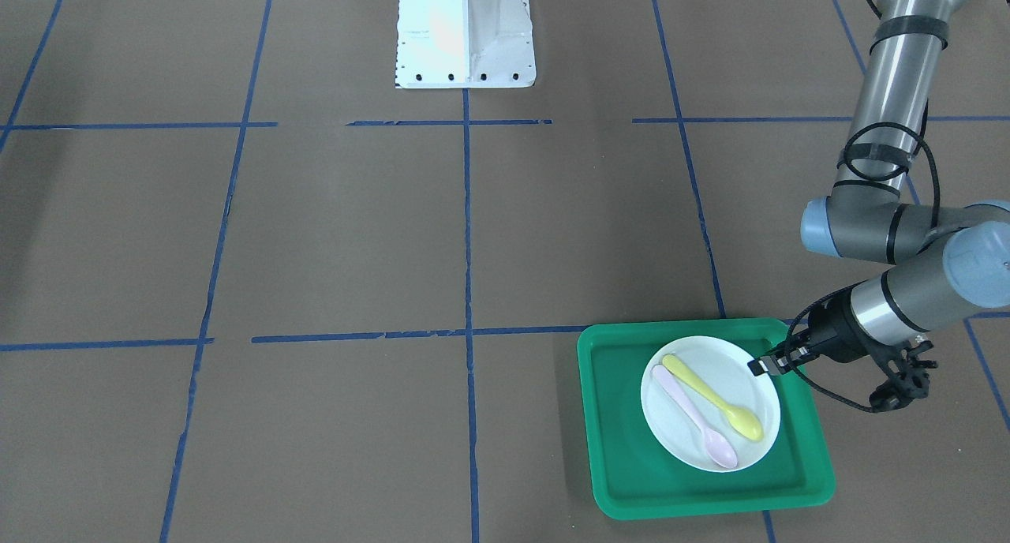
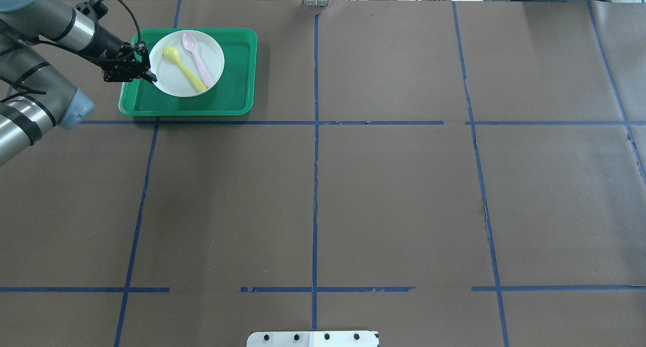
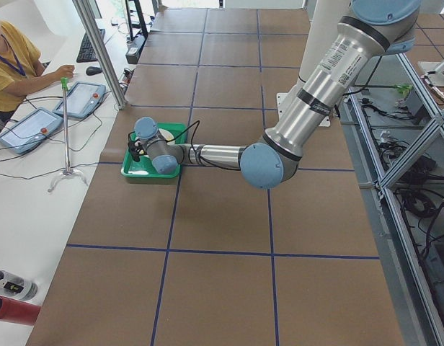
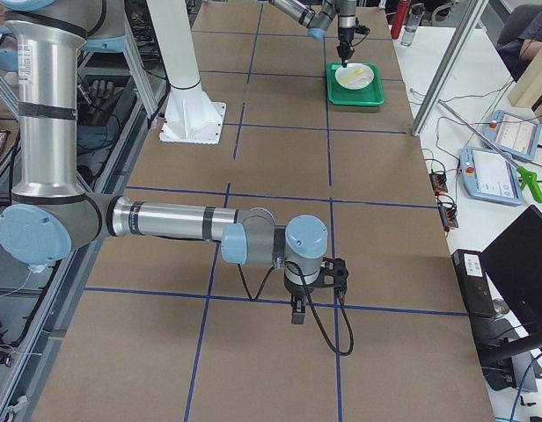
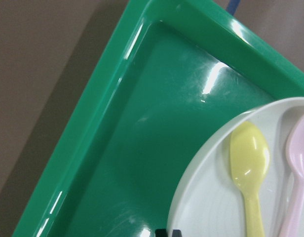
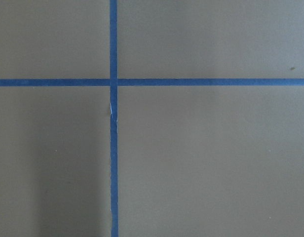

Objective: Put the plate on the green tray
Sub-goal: 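Lower the plate into the green tray and open the left gripper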

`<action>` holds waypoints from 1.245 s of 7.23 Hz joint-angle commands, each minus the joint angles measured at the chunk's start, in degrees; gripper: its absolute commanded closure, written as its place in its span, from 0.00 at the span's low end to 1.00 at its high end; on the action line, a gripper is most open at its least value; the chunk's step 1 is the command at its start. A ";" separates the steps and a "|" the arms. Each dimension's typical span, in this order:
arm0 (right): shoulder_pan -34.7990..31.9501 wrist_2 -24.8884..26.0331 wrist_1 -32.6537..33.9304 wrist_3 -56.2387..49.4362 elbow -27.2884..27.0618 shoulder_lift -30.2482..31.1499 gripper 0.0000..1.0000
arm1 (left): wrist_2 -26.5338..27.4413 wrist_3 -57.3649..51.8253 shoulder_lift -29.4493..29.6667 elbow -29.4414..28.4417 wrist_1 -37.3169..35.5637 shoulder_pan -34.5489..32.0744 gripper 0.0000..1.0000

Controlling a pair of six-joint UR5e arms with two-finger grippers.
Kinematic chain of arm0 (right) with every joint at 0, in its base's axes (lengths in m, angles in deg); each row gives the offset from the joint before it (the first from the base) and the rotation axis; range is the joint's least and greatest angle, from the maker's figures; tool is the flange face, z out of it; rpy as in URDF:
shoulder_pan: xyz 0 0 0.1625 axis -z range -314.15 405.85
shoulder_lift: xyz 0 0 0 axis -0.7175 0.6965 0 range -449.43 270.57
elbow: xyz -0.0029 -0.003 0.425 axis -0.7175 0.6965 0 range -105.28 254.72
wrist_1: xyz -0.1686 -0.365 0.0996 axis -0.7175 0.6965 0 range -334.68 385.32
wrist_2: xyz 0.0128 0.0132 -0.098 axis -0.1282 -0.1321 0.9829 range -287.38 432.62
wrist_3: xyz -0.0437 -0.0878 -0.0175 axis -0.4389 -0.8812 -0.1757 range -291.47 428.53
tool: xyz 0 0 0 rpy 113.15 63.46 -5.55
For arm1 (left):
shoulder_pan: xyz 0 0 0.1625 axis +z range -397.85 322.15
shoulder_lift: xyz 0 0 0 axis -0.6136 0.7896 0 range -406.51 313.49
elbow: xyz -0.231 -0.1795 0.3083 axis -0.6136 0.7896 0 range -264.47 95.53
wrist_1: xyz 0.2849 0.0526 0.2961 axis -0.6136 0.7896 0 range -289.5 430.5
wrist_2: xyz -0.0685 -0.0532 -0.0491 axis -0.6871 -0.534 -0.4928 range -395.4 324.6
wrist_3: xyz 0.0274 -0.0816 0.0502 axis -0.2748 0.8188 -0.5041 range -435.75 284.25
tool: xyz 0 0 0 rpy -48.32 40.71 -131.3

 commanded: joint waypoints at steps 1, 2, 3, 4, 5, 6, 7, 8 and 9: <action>0.00 0.00 0.00 0.00 0.00 0.00 0.00 | 0.97 0.02 0.31 -0.48 0.56 1.29 1.00; 0.00 0.00 0.00 0.00 0.00 0.00 0.00 | 1.05 0.02 0.13 -0.57 0.56 1.29 0.86; 0.00 0.00 0.00 0.00 0.00 0.00 0.00 | 1.14 0.02 -0.04 -0.57 0.48 1.29 0.81; 0.00 0.00 0.00 0.00 0.00 0.00 0.00 | 2.36 0.02 -0.04 -0.57 0.56 1.20 0.59; 0.00 0.00 0.00 0.00 0.00 0.00 0.00 | 2.98 0.02 -0.22 -0.57 0.48 1.12 0.24; 0.00 0.00 0.00 0.00 0.00 0.00 0.00 | 2.81 0.02 -0.22 -0.48 0.21 0.33 0.02; 0.00 0.00 0.00 0.00 0.00 0.00 0.00 | 2.46 -0.42 -0.66 -0.48 0.04 -1.24 0.02; 0.00 0.00 0.00 0.00 0.00 0.00 0.00 | 0.81 -2.94 -1.62 0.13 -0.92 -2.65 0.02; 0.00 0.00 0.00 0.00 0.00 0.00 0.00 | -3.99 -10.28 -3.98 3.09 -6.67 -4.84 0.02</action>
